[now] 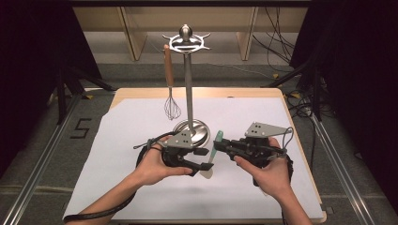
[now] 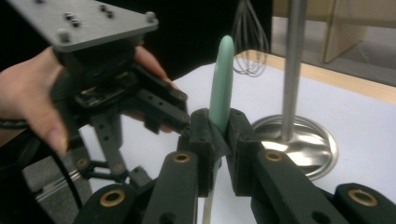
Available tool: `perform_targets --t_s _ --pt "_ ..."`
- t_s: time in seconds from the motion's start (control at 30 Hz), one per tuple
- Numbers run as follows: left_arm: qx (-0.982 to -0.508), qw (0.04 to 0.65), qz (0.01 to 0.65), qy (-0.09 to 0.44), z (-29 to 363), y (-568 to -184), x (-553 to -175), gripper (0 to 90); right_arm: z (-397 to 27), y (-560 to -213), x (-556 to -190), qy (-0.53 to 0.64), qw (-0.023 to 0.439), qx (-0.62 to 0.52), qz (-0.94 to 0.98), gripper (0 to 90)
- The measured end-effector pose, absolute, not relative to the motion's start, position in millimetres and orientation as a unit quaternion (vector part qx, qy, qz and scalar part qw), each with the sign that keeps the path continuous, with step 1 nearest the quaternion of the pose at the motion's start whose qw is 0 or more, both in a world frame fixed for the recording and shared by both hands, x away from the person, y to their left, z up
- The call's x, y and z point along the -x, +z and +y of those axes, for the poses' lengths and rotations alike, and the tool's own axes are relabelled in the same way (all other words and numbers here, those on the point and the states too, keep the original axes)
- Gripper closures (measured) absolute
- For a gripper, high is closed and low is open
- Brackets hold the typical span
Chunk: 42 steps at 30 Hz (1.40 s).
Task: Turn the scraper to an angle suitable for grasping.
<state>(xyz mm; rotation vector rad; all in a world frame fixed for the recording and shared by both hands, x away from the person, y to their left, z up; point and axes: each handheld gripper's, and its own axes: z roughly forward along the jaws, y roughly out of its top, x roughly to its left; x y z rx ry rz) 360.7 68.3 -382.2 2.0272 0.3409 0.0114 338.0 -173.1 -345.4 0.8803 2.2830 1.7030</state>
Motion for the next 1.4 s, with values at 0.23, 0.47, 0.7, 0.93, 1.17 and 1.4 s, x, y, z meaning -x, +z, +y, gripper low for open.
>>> perform_targets --t_s 0.23,0.47,0.7,0.93,1.17,1.4 --pt "-0.835 0.536 0.125 -0.022 69 -383 -361 58.8 -173 -342 -336 0.559 0.047 -0.253 0.788 82.9" --pt "-0.828 0.546 0.125 -0.032 70 -383 -361 65.3 -170 -342 -337 0.562 0.042 -0.248 0.788 82.9" --pt "-0.825 0.550 0.120 -0.039 69 -383 -361 68.7 -170 -343 -337 0.560 0.031 -0.246 0.790 82.9" --pt "-0.821 0.556 0.123 -0.046 71 -383 -362 80.5 -169 -341 -335 0.568 0.019 -0.246 0.785 82.9" --pt "-0.819 0.558 0.131 -0.036 73 -378 -361 83.6 -170 -340 -338 0.594 0.035 -0.233 0.770 76.7" --pt "-0.813 0.561 0.153 -0.010 78 -374 -366 84.1 -180 -331 -333 0.587 0.069 -0.262 0.763 63.5"
